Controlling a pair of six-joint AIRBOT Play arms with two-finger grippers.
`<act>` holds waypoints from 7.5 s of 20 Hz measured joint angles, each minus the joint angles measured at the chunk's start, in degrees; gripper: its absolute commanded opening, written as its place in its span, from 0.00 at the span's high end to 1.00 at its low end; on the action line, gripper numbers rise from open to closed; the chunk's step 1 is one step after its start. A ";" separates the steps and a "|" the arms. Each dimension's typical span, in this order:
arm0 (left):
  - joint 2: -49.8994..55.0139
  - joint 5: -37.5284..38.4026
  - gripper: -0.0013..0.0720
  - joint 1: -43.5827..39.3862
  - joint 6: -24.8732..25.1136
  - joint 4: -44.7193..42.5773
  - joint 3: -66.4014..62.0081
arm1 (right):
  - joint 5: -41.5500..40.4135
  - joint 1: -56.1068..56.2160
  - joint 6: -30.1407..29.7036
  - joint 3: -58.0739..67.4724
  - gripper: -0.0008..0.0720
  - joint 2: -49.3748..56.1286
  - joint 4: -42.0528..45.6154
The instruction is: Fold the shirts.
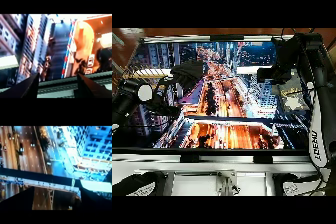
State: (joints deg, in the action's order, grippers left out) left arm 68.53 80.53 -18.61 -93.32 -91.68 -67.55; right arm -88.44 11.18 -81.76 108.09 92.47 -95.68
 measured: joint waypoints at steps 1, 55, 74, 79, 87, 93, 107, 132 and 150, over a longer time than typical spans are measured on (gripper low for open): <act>0.00 0.00 0.25 0.00 0.00 0.00 0.00 | 0.02 -0.02 0.00 0.00 0.05 0.00 0.02; 46.36 -36.30 0.84 11.47 -2.14 2.56 -37.79 | -2.03 0.00 -5.29 -0.13 0.05 6.56 6.01; 4.07 -17.16 0.94 -9.18 4.02 3.17 -43.52 | -2.36 0.00 -8.26 -0.09 0.05 -22.93 16.33; 2.03 -10.51 0.94 -21.38 -2.58 3.21 -35.89 | -0.07 0.00 -6.97 -0.07 0.05 -34.84 24.02; 8.59 -24.17 0.00 -38.36 -18.43 2.91 -21.05 | 0.13 0.00 -6.54 -0.13 0.05 -38.14 26.25; 4.63 -2.75 0.00 -24.28 -17.27 -3.78 -18.93 | -4.61 0.00 -6.54 -4.79 0.05 -34.01 17.55; -0.68 -19.23 0.09 3.02 -5.01 16.94 21.62 | -0.98 -0.02 -7.37 -48.85 0.05 -30.77 -6.16; 2.32 -26.38 0.94 5.38 12.48 32.76 23.28 | 24.11 -0.02 6.91 -74.01 0.06 -30.75 -16.85; -11.82 -26.38 0.94 10.78 17.73 32.50 0.94 | 28.76 -0.02 1.36 -50.36 0.90 -42.75 -5.84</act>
State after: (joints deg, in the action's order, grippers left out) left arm 56.71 54.15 -7.84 -75.59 -59.18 -66.61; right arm -59.68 11.16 -80.40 57.74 49.71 -101.51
